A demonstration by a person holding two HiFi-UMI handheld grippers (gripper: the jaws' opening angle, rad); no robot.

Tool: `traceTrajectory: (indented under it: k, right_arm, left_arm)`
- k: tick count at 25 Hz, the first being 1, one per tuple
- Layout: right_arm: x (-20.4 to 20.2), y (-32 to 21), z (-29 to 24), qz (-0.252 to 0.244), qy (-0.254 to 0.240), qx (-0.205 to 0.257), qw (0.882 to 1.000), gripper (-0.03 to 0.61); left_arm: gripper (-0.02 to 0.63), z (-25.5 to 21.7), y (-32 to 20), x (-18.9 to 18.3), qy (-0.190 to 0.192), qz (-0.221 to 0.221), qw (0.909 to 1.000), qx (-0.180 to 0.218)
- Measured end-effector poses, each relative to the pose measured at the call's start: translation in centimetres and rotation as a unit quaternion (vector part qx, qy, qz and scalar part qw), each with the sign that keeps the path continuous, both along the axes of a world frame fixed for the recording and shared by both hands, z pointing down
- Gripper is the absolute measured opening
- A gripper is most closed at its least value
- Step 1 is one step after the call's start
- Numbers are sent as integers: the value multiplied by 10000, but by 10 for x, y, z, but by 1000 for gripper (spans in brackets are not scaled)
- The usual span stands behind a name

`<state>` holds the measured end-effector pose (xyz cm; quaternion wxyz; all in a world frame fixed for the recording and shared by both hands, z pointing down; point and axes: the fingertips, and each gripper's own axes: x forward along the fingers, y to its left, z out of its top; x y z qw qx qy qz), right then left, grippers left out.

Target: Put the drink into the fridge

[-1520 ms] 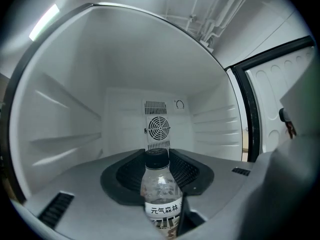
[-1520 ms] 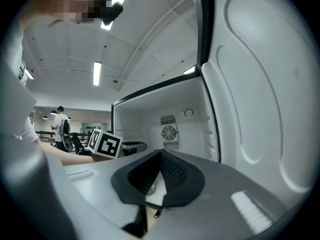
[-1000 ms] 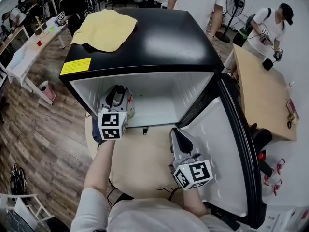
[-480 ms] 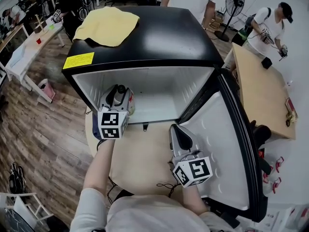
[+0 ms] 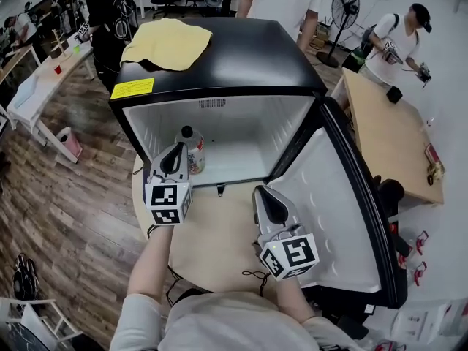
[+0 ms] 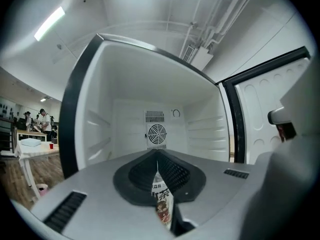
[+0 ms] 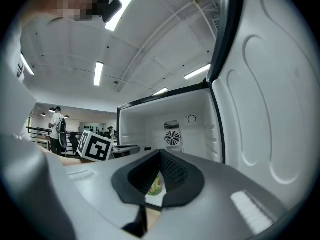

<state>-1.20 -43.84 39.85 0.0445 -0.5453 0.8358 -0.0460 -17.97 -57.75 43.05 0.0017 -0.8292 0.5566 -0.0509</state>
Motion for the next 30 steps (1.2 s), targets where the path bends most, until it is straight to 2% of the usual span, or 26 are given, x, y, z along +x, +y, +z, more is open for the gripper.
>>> traceTrajectory:
  k: [7, 21, 30]
  right_arm:
    - [-14, 15, -10, -13, 112, 82, 9999, 11]
    - [-43, 59, -28, 103, 248, 244, 9993, 11]
    - [-63, 105, -43, 197, 292, 405, 9986, 11]
  left_arm:
    - [8, -21, 49, -7, 232, 234, 9995, 3]
    - [9, -79, 154, -59, 500, 303, 9969, 521]
    - [9, -104, 222, -84, 333, 304, 9947, 925]
